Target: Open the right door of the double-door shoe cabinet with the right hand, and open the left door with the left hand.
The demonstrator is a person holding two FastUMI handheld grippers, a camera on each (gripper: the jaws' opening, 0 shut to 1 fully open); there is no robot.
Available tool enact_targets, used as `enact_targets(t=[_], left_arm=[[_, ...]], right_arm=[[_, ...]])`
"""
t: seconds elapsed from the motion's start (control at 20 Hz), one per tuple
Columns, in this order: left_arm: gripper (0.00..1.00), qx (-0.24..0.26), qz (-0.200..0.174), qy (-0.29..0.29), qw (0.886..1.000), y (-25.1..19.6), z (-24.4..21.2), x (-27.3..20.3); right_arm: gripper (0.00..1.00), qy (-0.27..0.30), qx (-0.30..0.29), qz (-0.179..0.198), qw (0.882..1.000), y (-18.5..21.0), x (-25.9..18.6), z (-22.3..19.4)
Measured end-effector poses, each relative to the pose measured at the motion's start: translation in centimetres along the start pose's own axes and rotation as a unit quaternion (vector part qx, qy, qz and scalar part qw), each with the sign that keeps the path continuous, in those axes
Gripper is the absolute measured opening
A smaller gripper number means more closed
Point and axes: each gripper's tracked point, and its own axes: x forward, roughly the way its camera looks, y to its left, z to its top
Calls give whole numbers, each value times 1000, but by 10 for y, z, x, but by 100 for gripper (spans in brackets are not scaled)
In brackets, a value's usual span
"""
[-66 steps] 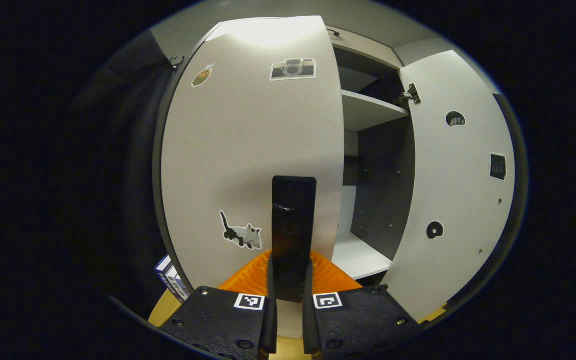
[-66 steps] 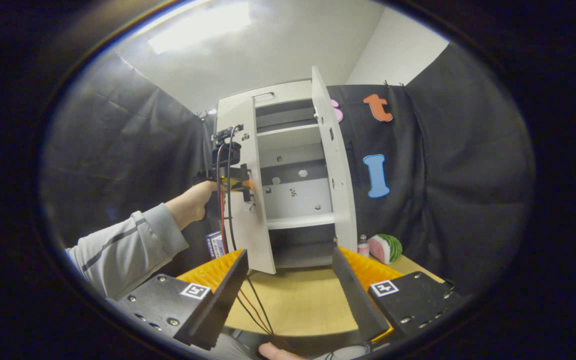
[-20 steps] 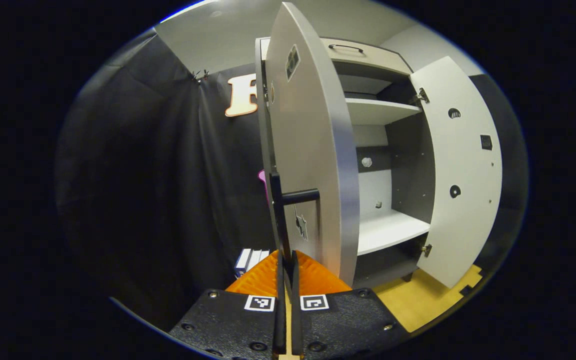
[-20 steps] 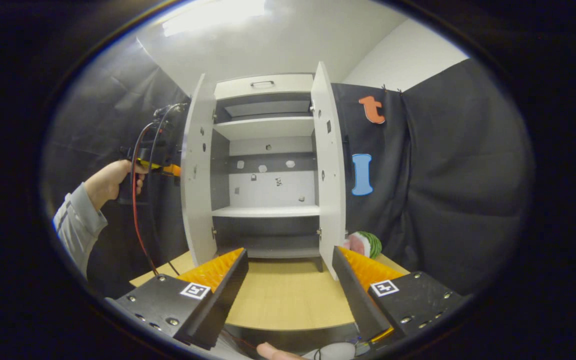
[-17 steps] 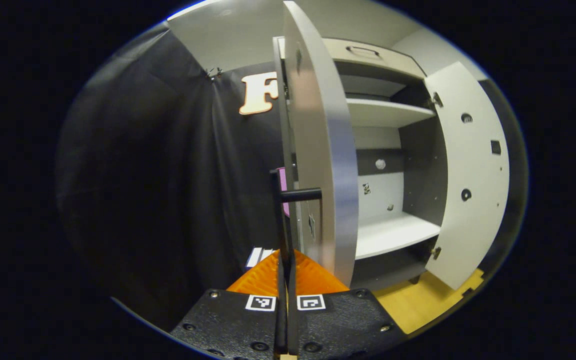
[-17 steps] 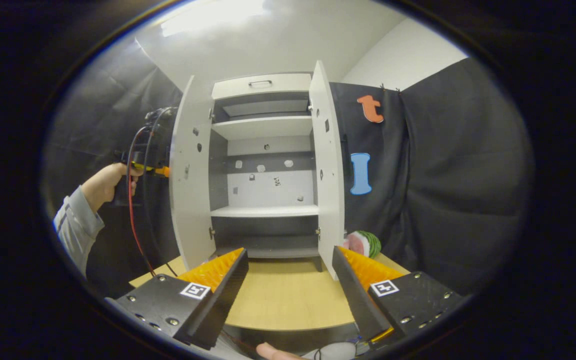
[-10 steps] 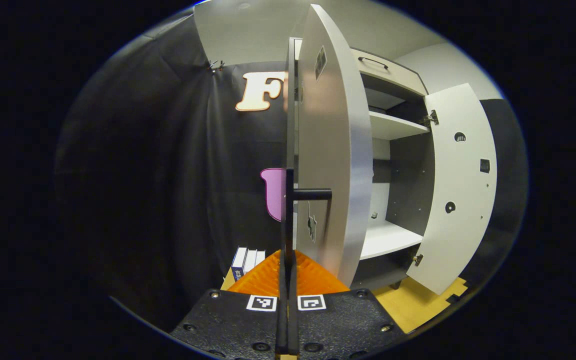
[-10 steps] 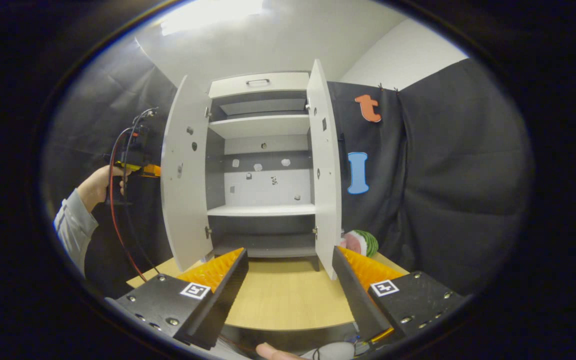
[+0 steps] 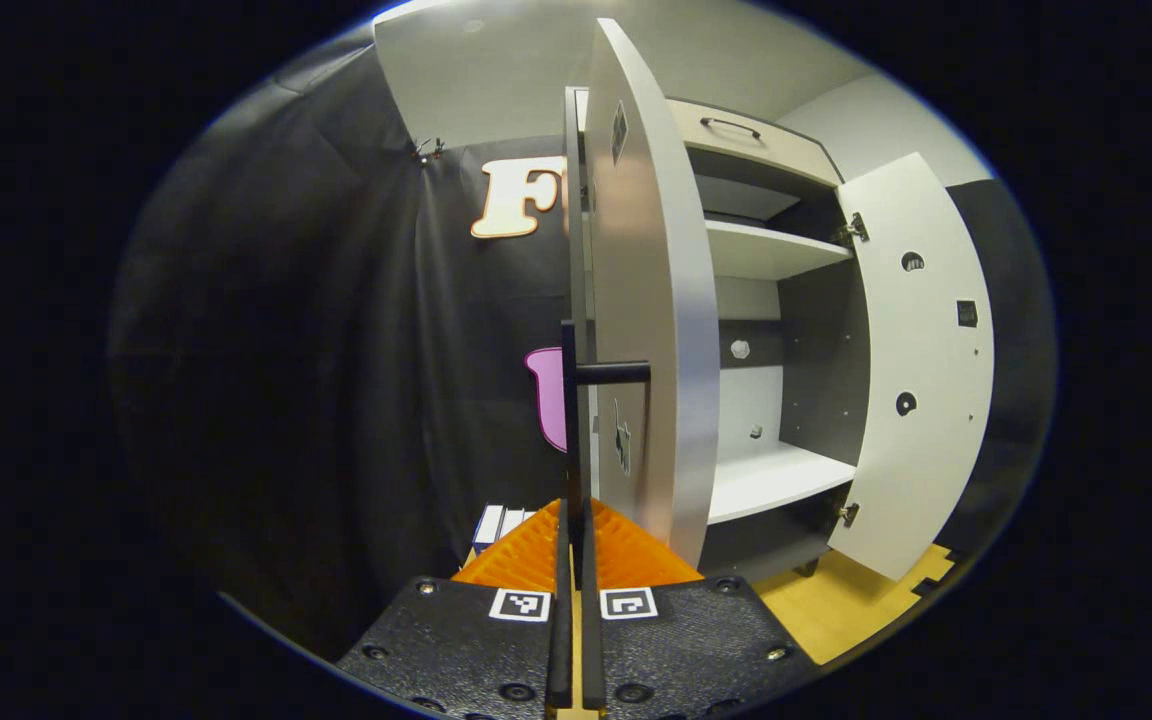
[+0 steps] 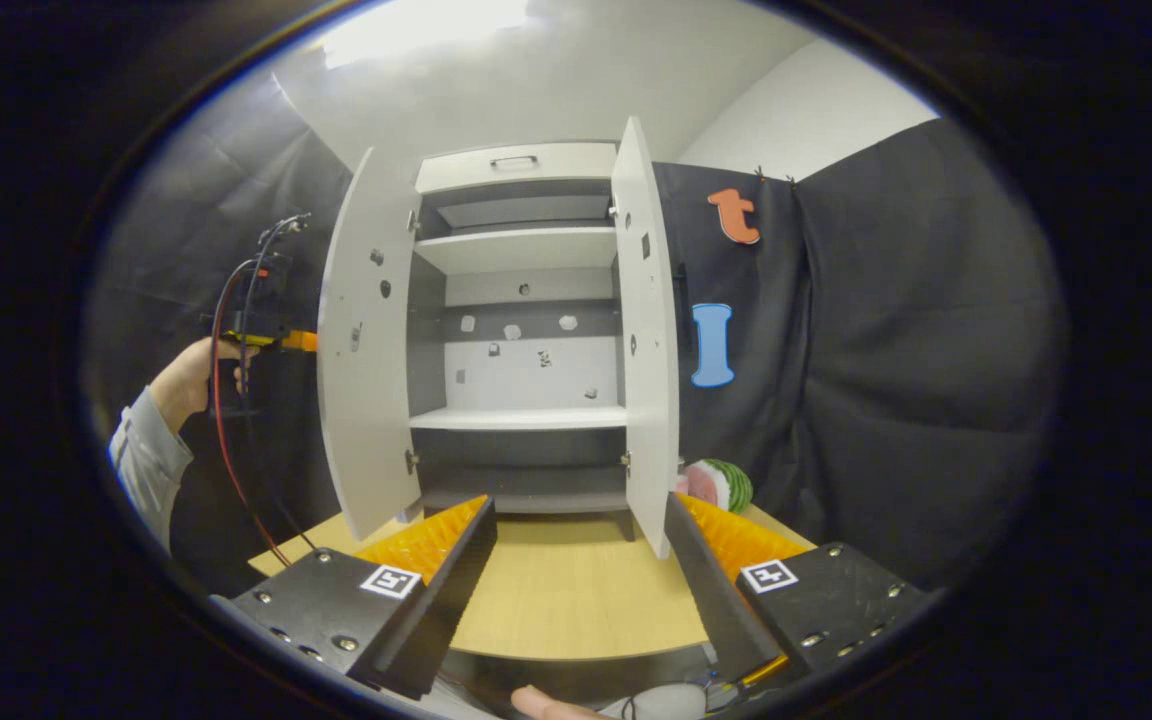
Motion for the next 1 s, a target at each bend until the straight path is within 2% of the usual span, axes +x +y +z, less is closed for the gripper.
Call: enact_targets(t=[0.05, 0.1, 0.15, 0.25, 0.3, 0.4, 0.5, 0.55, 0.65, 0.8, 0.85, 1.0], left_arm=[[9, 7, 16, 0, 1000, 6, -3, -3], [19, 11, 26, -3, 1000, 9, -5, -16], [34, 8, 29, 3, 1000, 9, -9, -25], [40, -10, 33, 17, 999, 3, -19, -37], [41, -15, 47, 23, 999, 8, -25, -42], [55, -18, 67, 33, 997, 11, -35, -55], [68, -26, 64, 24, 997, 4, -33, -66], [82, -30, 57, 20, 998, -1, -33, -71], [100, -35, 58, 14, 998, -4, -34, -89], [97, -52, 64, 16, 996, -8, -37, -114], [97, -59, 58, 14, 996, -16, -38, -124], [97, -58, 42, -8, 997, -31, -32, -152]], right_arm=[[100, 1, 1, -1, 1000, 0, 0, -1], [100, 1, 3, 0, 1000, 1, 2, -1], [100, 2, 3, 0, 1000, 2, 3, -1], [100, 2, 4, 1, 1000, 5, 4, -2], [100, 3, 4, 2, 1000, 6, 3, -3], [100, 4, 1, 2, 1000, 9, 4, -3], [100, 4, -2, 2, 1000, 10, 4, -3], [100, 3, -2, 2, 1000, 10, 3, -3], [98, 1, 0, 0, 1000, 9, 3, -1], [100, -3, 2, -4, 1000, 7, 2, 3], [98, -5, 3, -5, 1000, 7, 2, 6], [100, -13, 4, -8, 1000, 5, -3, 12]])
